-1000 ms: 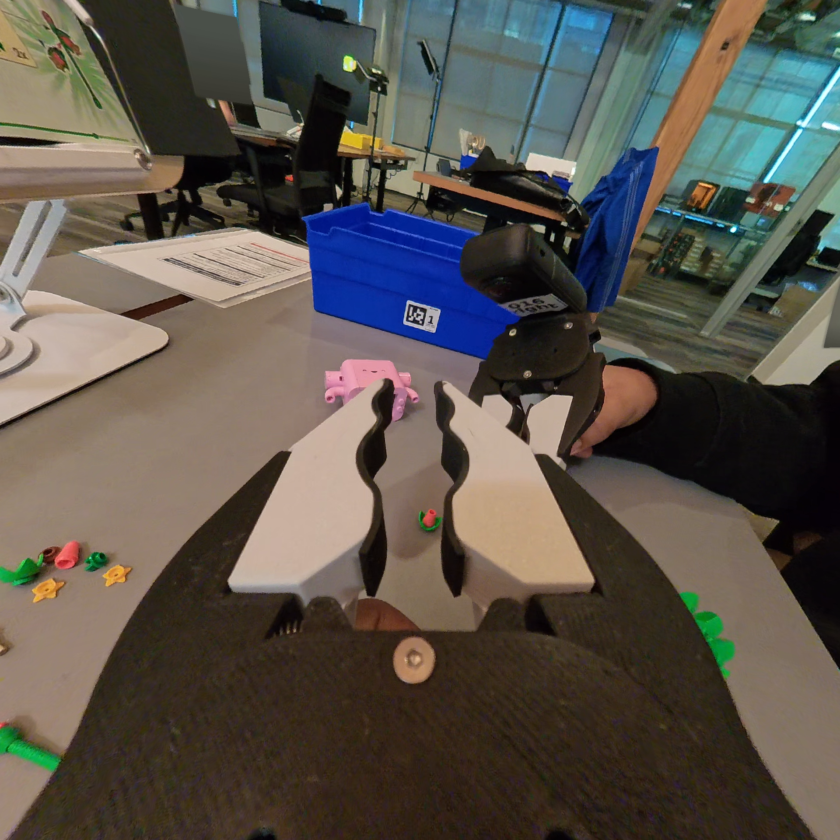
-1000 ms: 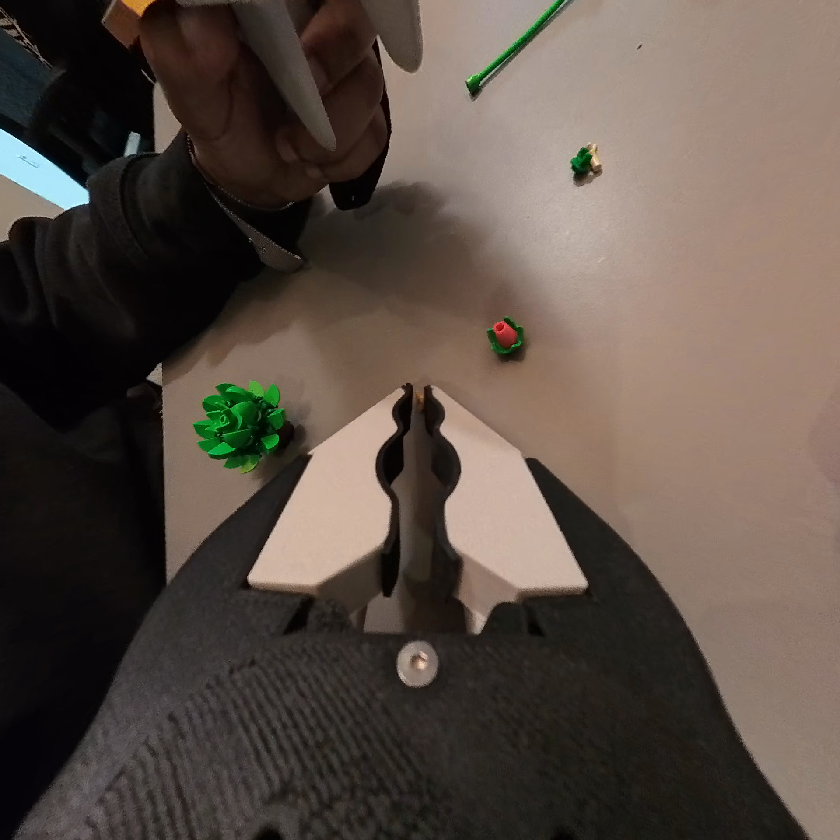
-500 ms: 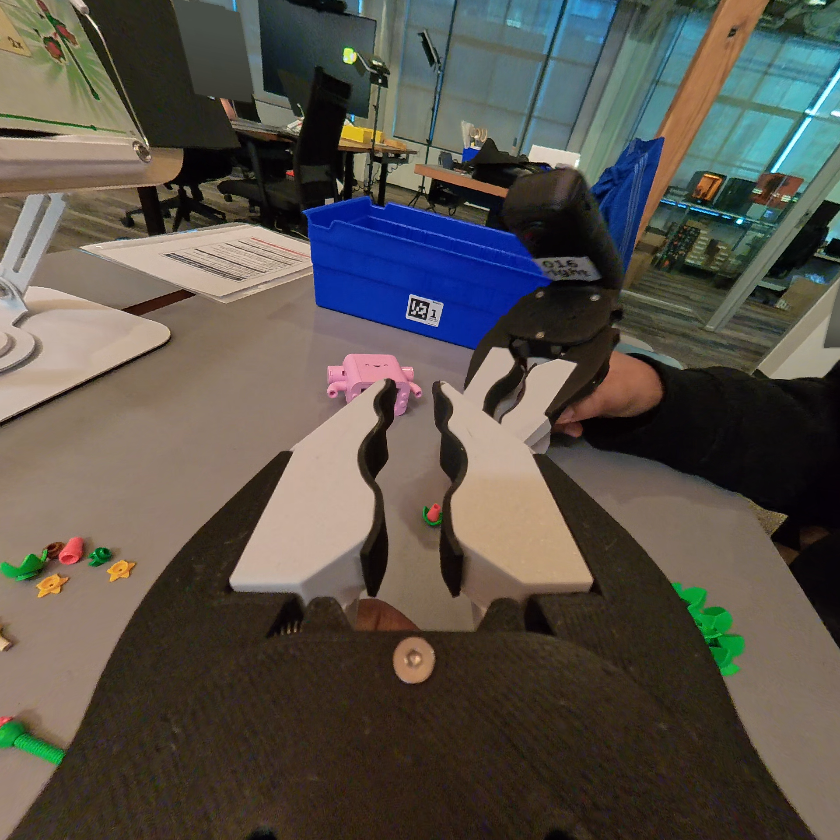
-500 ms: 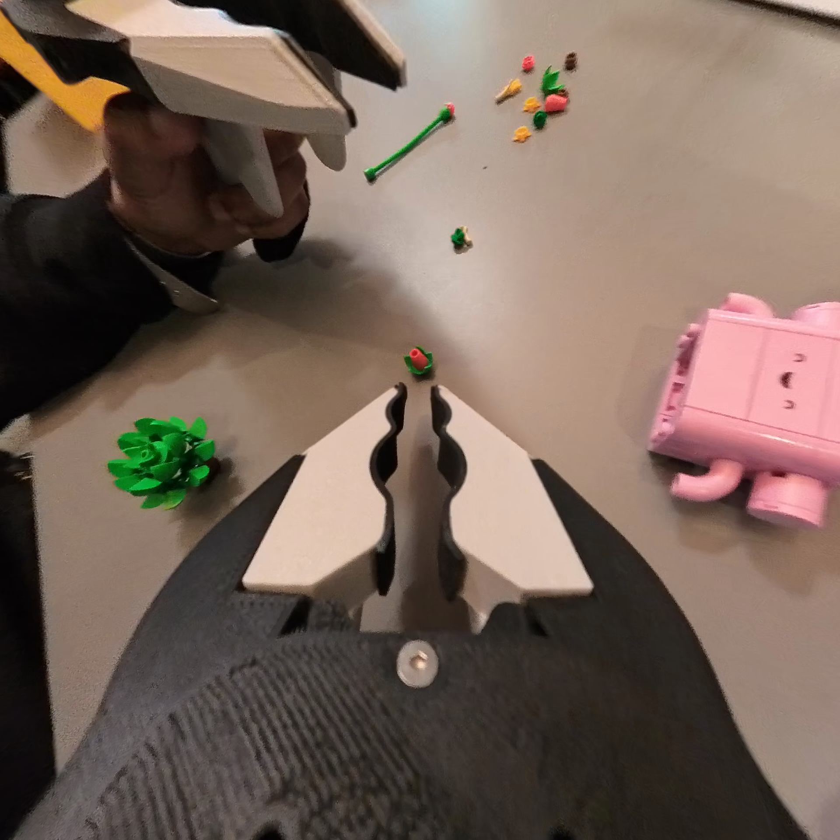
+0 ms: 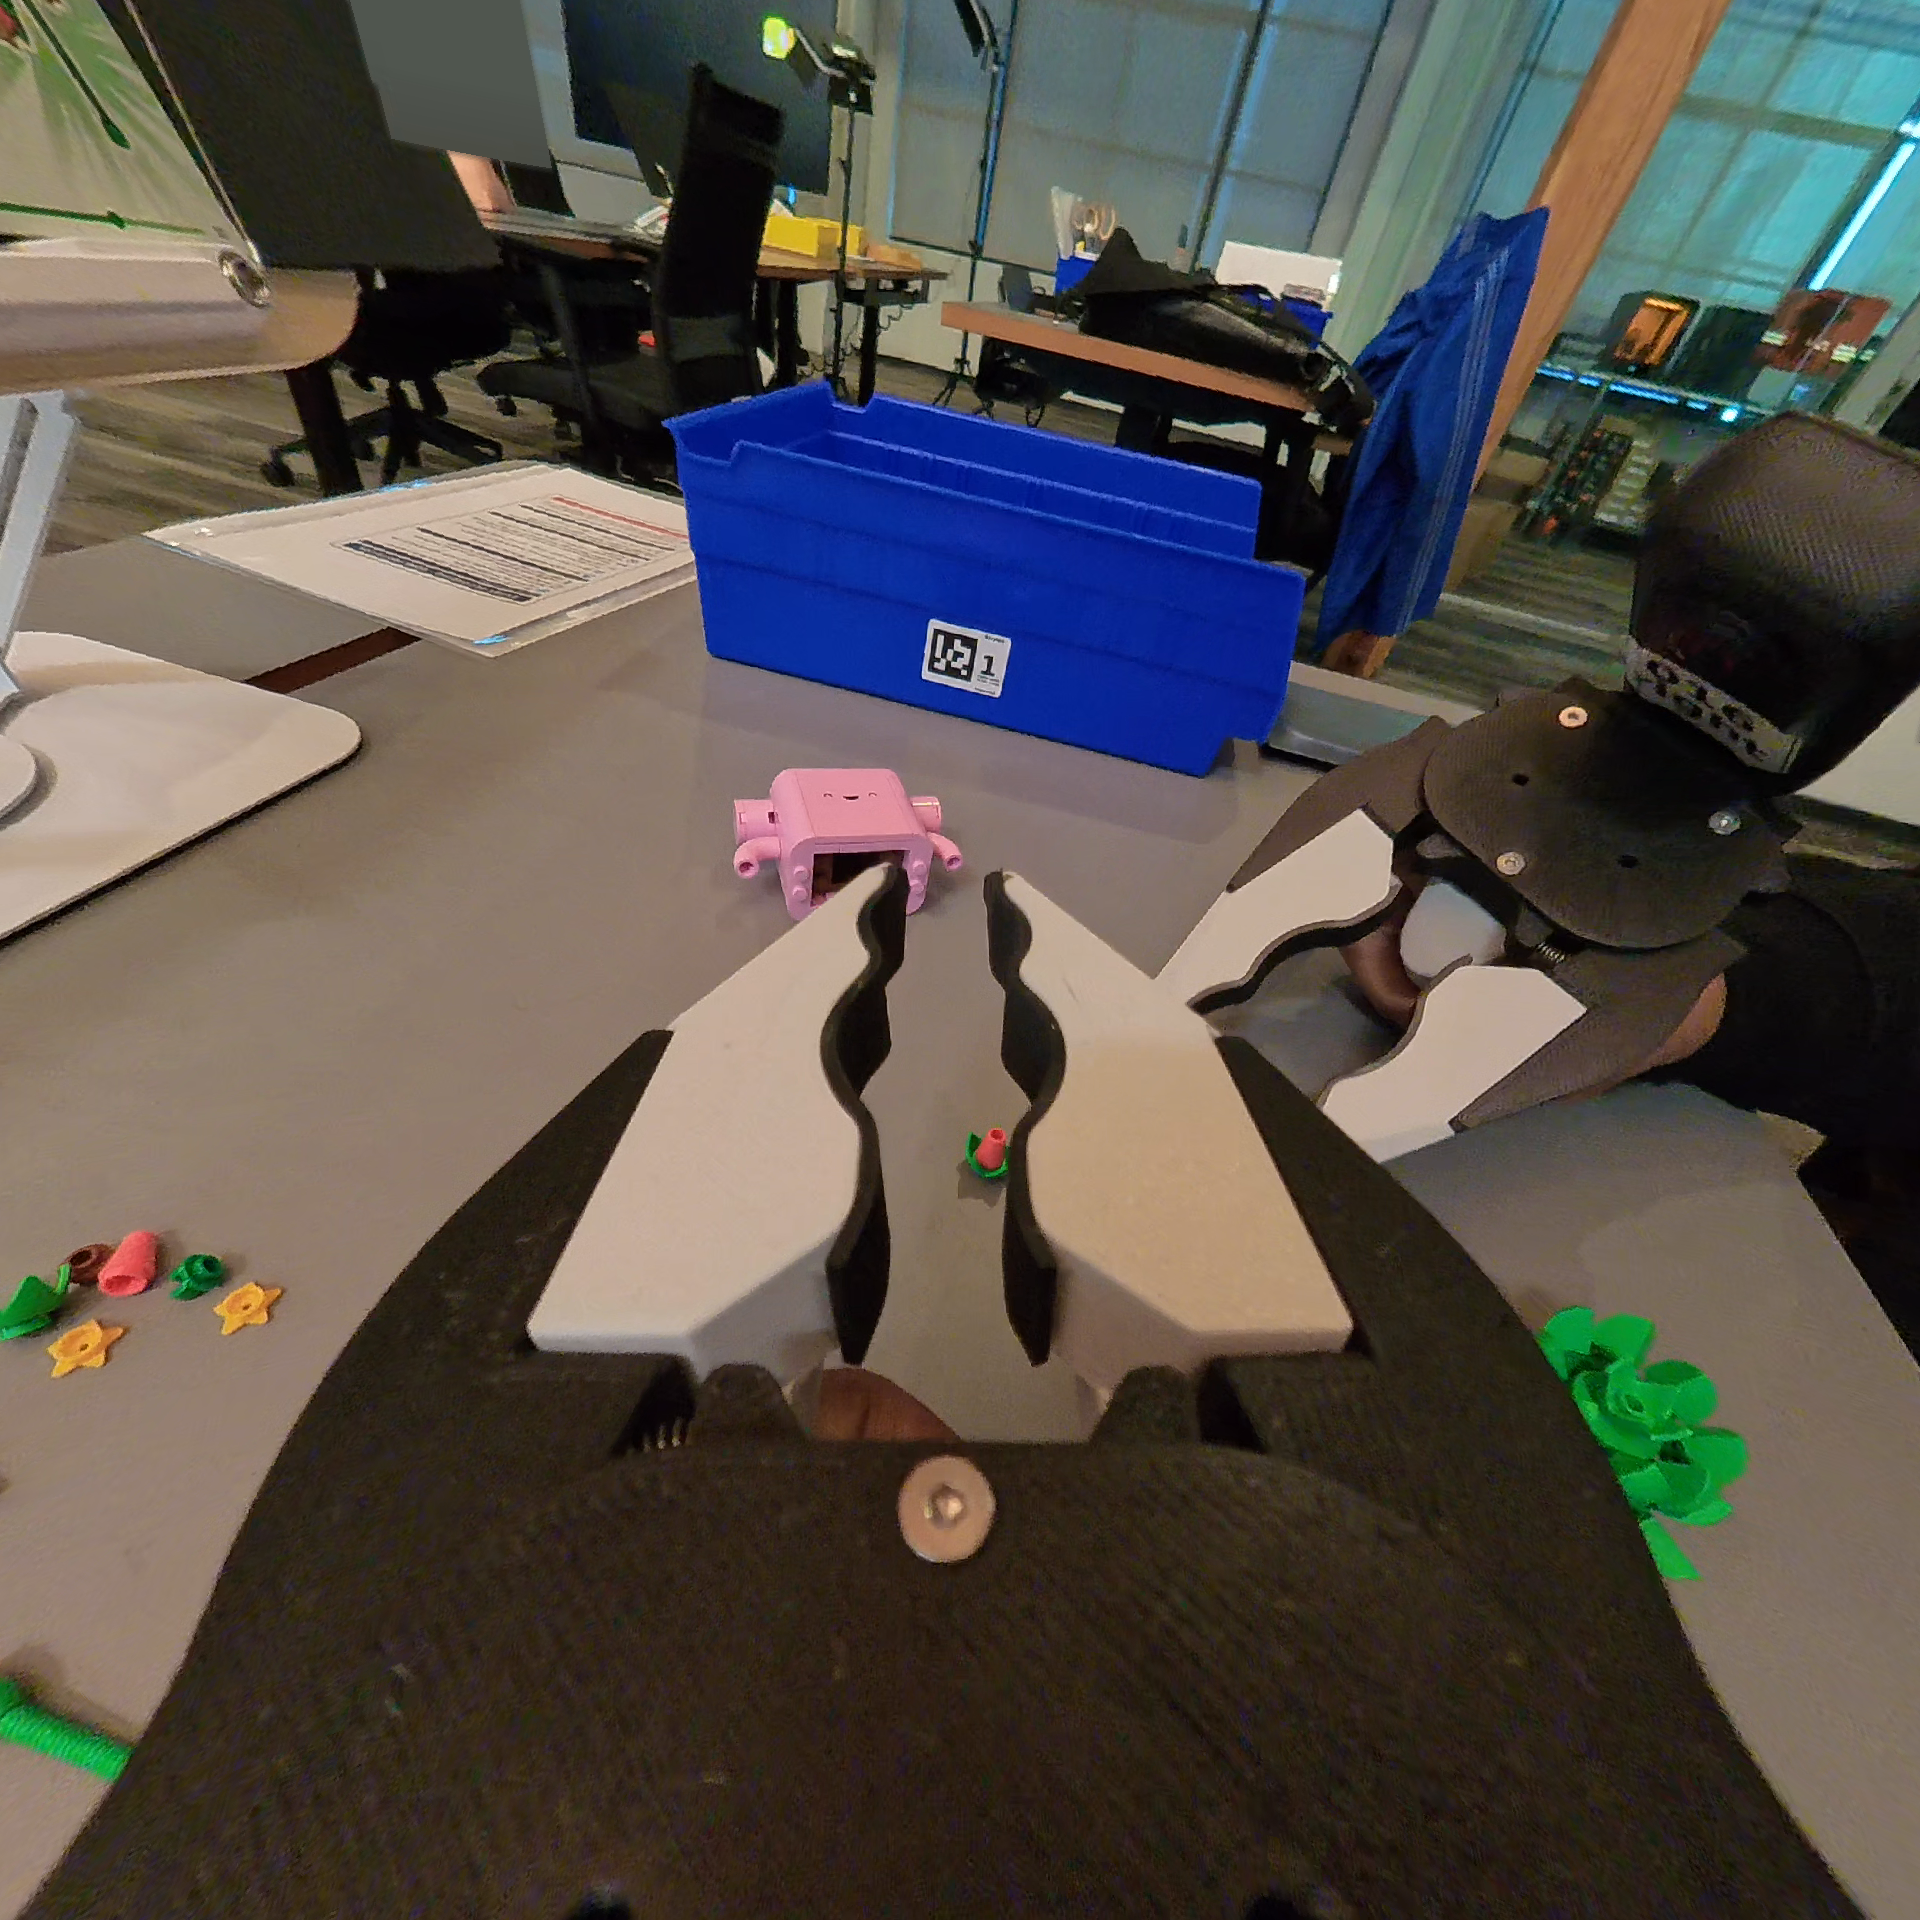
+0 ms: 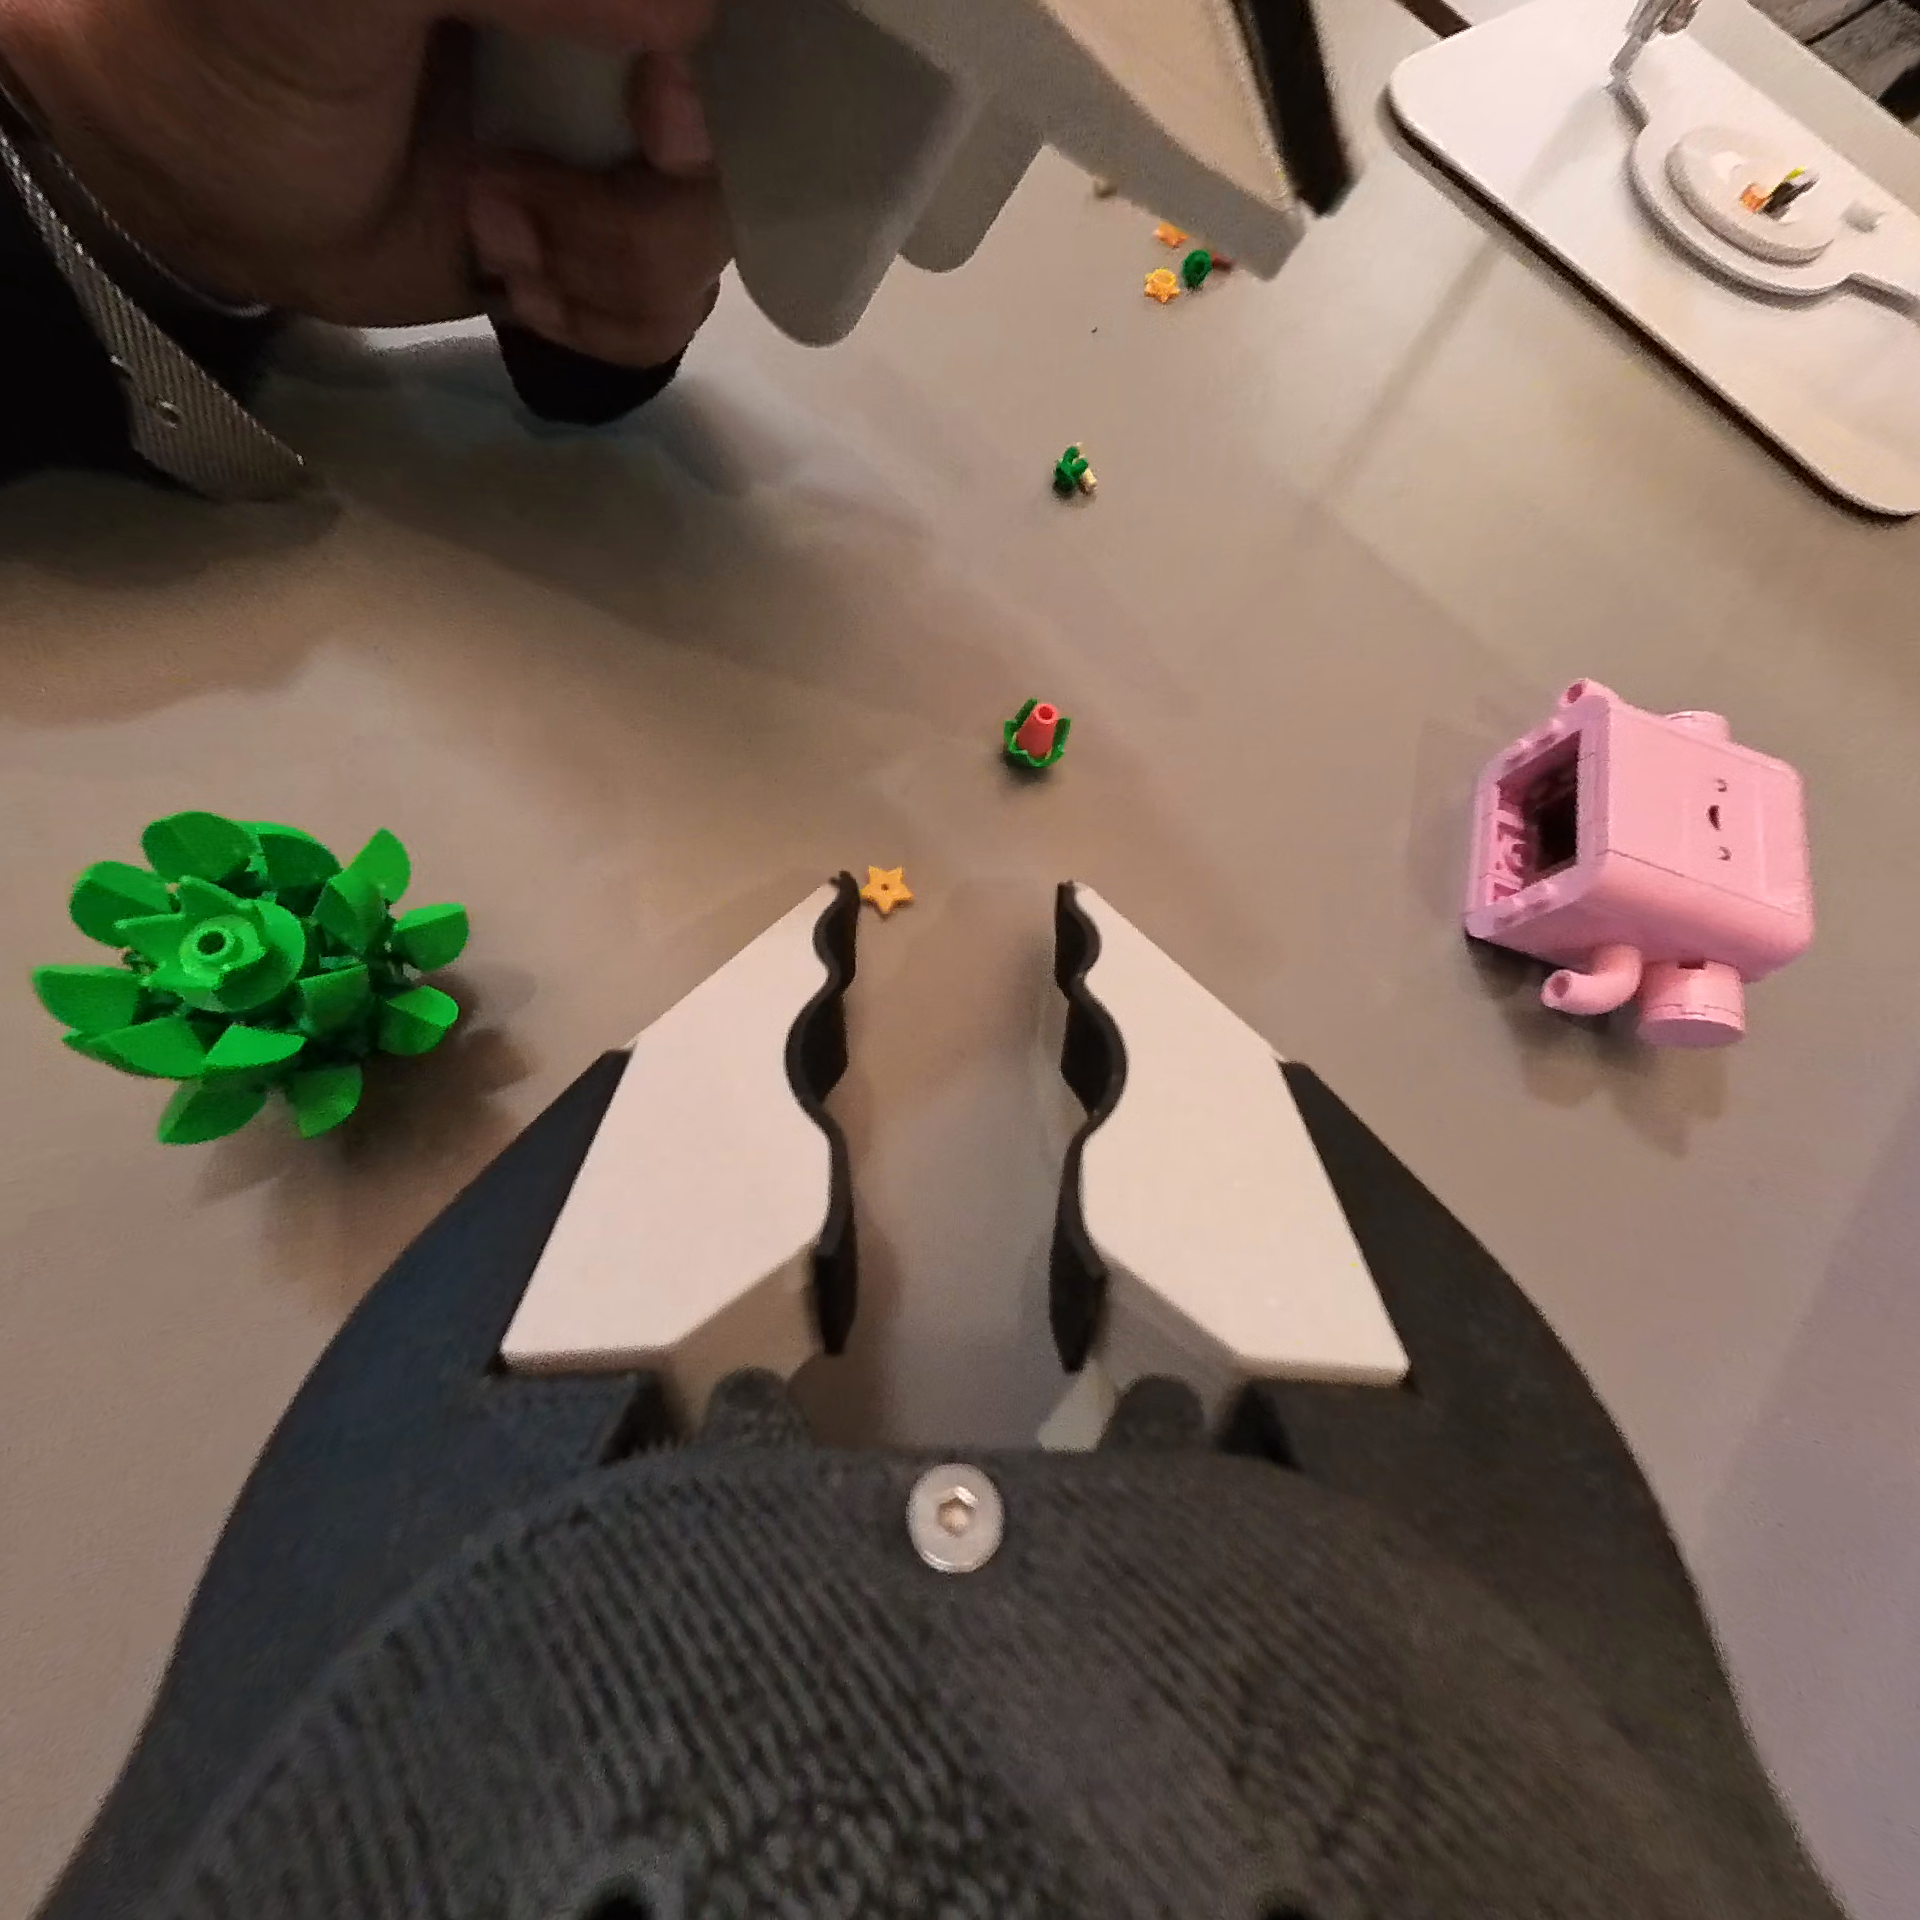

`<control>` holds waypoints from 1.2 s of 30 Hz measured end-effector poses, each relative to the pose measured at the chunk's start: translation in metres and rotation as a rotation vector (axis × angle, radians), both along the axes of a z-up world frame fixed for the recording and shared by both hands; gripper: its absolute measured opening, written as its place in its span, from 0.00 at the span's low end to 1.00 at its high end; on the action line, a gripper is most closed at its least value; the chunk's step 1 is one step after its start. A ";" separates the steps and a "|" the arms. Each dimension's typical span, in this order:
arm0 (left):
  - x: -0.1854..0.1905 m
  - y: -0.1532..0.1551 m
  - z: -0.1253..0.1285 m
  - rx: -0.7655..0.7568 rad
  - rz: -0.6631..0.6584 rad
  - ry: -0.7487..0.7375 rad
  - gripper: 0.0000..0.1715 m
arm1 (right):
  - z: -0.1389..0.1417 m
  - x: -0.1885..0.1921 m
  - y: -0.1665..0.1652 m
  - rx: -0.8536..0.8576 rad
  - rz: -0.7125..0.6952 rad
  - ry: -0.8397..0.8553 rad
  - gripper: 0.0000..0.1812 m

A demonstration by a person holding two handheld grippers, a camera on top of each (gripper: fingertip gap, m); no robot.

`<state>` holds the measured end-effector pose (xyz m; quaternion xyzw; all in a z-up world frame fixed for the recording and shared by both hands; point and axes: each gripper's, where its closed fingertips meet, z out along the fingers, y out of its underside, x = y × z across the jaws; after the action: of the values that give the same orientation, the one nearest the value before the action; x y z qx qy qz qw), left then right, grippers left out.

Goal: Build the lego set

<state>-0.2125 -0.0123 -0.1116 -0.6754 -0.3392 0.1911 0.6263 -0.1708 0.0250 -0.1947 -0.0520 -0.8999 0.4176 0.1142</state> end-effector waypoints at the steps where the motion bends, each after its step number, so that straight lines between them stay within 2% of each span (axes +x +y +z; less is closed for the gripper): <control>1: 0.000 0.000 -0.001 -0.005 0.000 0.000 0.08 | 0.001 -0.001 0.000 -0.006 -0.004 -0.005 0.21; 10: 0.000 0.004 -0.003 -0.022 -0.007 0.000 0.07 | -0.001 0.002 -0.001 0.007 0.016 0.001 0.20; 14: 0.000 0.003 -0.003 -0.023 -0.005 0.003 0.07 | 0.005 0.017 -0.003 -0.044 0.120 -0.105 0.19; 20: 0.001 0.004 -0.002 -0.024 -0.007 0.010 0.07 | 0.010 0.018 -0.003 -0.096 0.141 -0.249 0.18; 26: 0.001 0.005 -0.002 -0.022 -0.012 0.008 0.07 | -0.004 0.021 -0.005 -0.001 0.162 -0.216 0.18; 36: 0.001 0.004 -0.001 -0.020 -0.007 0.012 0.06 | -0.005 0.028 -0.004 0.012 0.199 -0.203 0.14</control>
<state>-0.2117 -0.0087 -0.1129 -0.6818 -0.3311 0.1961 0.6221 -0.1424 0.0206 -0.2001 -0.0037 -0.9101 0.4139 -0.0190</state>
